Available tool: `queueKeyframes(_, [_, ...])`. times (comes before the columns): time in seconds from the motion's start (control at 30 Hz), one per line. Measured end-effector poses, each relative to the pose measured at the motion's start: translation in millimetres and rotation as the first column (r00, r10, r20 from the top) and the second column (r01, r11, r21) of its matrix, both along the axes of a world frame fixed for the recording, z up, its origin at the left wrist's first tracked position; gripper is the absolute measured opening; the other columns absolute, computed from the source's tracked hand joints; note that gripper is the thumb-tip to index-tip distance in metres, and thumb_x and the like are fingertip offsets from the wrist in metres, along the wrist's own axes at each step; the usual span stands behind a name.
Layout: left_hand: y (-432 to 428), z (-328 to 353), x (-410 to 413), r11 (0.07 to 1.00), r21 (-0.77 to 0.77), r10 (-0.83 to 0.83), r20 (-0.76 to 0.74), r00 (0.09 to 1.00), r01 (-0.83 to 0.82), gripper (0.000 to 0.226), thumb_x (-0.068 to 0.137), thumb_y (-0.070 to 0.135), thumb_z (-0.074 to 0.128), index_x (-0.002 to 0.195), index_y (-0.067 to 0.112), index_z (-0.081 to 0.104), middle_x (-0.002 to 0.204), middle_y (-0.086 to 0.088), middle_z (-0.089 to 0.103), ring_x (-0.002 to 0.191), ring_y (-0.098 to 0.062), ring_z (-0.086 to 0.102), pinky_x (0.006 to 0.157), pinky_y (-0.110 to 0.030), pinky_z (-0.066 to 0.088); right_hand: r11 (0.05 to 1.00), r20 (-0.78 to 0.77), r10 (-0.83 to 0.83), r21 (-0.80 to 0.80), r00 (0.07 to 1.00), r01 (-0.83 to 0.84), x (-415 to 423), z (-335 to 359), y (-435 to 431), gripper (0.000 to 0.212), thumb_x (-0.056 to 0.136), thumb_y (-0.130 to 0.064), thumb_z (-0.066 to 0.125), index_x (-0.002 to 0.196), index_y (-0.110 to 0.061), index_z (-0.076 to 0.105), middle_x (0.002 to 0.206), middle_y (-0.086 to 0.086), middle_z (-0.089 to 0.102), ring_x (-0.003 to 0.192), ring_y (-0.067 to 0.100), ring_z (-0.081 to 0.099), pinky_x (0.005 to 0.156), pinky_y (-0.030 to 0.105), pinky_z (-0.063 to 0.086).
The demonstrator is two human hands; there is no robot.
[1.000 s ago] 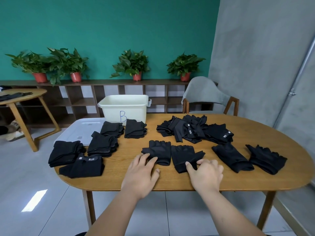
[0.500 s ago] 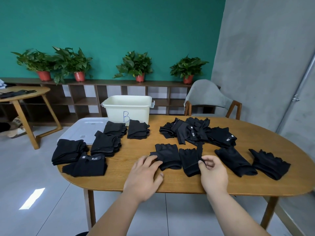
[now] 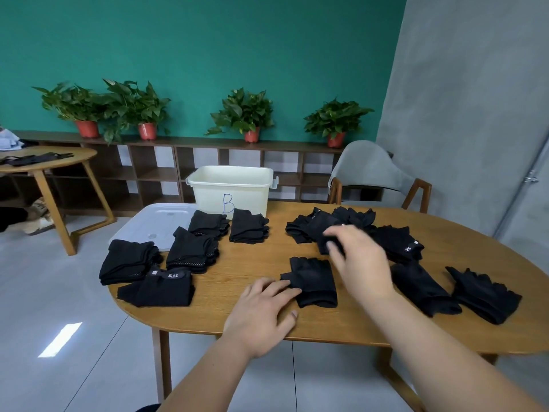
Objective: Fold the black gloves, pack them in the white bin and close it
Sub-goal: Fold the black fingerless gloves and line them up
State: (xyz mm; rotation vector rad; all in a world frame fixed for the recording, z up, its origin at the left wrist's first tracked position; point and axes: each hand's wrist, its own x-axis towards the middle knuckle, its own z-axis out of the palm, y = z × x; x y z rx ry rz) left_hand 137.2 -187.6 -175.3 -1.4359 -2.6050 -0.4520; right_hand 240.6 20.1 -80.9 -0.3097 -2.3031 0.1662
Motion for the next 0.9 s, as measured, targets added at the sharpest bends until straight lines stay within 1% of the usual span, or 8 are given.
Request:
queueKeyframes(0.1, [0, 1, 2, 1.000, -0.006, -0.004, -0.006, 1.000, 0.004, 0.060, 0.103, 0.062, 0.028, 0.161, 0.047, 0.033, 0.166, 0.021, 0.034, 0.151, -0.010, 0.019, 0.123, -0.035, 0.019, 0.989, 0.457, 0.088, 0.065, 0.885, -0.133, -8, -27, -8, 0.047, 0.101, -0.036, 0.064, 0.146, -0.037, 0.050, 0.134, -0.011, 0.065, 0.120, 0.013, 0.063, 0.097, 0.034, 0.056])
queueKeyframes(0.17, [-2, 2, 2, 1.000, 0.002, 0.000, -0.002, 1.000, 0.000, 0.060, 0.103, 0.062, 0.029, 0.161, 0.046, 0.034, 0.166, 0.020, 0.035, 0.152, -0.010, 0.018, 0.123, -0.034, 0.018, 0.991, 0.557, 0.104, 0.010, 0.824, -0.132, -6, -47, -10, 0.057, 0.102, -0.042, 0.060, 0.155, -0.038, 0.039, 0.143, -0.010, 0.060, 0.128, 0.014, 0.058, 0.102, 0.033, 0.052])
queueKeyframes(0.3, [0, 2, 1, 1.000, -0.002, -0.003, 0.009, 1.000, 0.003, 0.060, 0.103, 0.062, 0.027, 0.160, 0.046, 0.035, 0.166, 0.021, 0.034, 0.152, -0.009, 0.018, 0.124, -0.035, 0.018, 0.985, 0.388, 0.155, -0.128, 0.909, -0.114, 7, -67, -7, 0.046, 0.101, -0.035, 0.058, 0.147, -0.033, 0.053, 0.140, -0.014, 0.062, 0.127, 0.007, 0.057, 0.104, 0.023, 0.047])
queueKeyframes(0.5, [-1, 0, 0, 1.000, 0.002, -0.004, 0.004, 1.000, 0.004, 0.059, 0.103, 0.063, 0.026, 0.159, 0.048, 0.037, 0.166, 0.022, 0.032, 0.151, -0.008, 0.018, 0.123, -0.035, 0.020, 0.997, 0.149, 0.063, -0.052, 0.987, -0.056, -5, -76, -5, 0.038, 0.100, -0.013, 0.068, 0.137, -0.021, 0.068, 0.125, -0.004, 0.074, 0.111, 0.013, 0.071, 0.091, 0.025, 0.055])
queueKeyframes(0.63, [-1, 0, 1, 1.000, 0.002, 0.002, 0.007, 1.000, -0.002, 0.059, 0.103, 0.062, 0.026, 0.159, 0.047, 0.038, 0.166, 0.022, 0.033, 0.151, -0.008, 0.018, 0.123, -0.035, 0.019, 0.986, 0.179, 0.075, 0.133, 0.981, -0.099, -10, -89, -3, 0.056, 0.072, 0.003, 0.091, 0.122, -0.017, 0.076, 0.119, -0.001, 0.077, 0.113, 0.016, 0.073, 0.092, 0.028, 0.058])
queueKeyframes(0.7, [-1, 0, 1, 1.000, 0.007, 0.007, 0.011, 1.000, -0.007, 0.060, 0.103, 0.062, 0.026, 0.159, 0.047, 0.038, 0.166, 0.022, 0.033, 0.151, -0.008, 0.018, 0.123, -0.035, 0.019, 0.978, 0.264, 0.058, 0.177, 0.963, -0.108, -4, -95, -4, 0.058, 0.061, 0.000, 0.096, 0.113, -0.019, 0.080, 0.110, -0.002, 0.079, 0.104, 0.015, 0.076, 0.084, 0.028, 0.061])
queueKeyframes(0.83, [0, -1, 0, 1.000, 0.010, 0.008, 0.005, 1.000, -0.008, 0.059, 0.103, 0.062, 0.026, 0.159, 0.047, 0.038, 0.166, 0.021, 0.034, 0.151, -0.009, 0.018, 0.124, -0.035, 0.020, 0.990, 0.367, 0.106, 0.052, 0.924, -0.134, 5, -80, -7, 0.037, 0.096, -0.028, 0.065, 0.132, -0.028, 0.070, 0.129, -0.012, 0.070, 0.120, 0.010, 0.065, 0.095, 0.028, 0.057])
queueKeyframes(0.9, [0, -2, 1, 1.000, 0.010, 0.006, 0.007, 1.000, -0.006, 0.059, 0.103, 0.062, 0.026, 0.158, 0.047, 0.039, 0.166, 0.020, 0.035, 0.152, -0.009, 0.018, 0.124, -0.036, 0.019, 0.991, 0.366, 0.128, -0.003, 0.922, -0.136, 3, -70, -6, 0.036, 0.102, -0.043, 0.051, 0.131, -0.032, 0.069, 0.136, -0.018, 0.064, 0.126, 0.006, 0.057, 0.100, 0.027, 0.051])
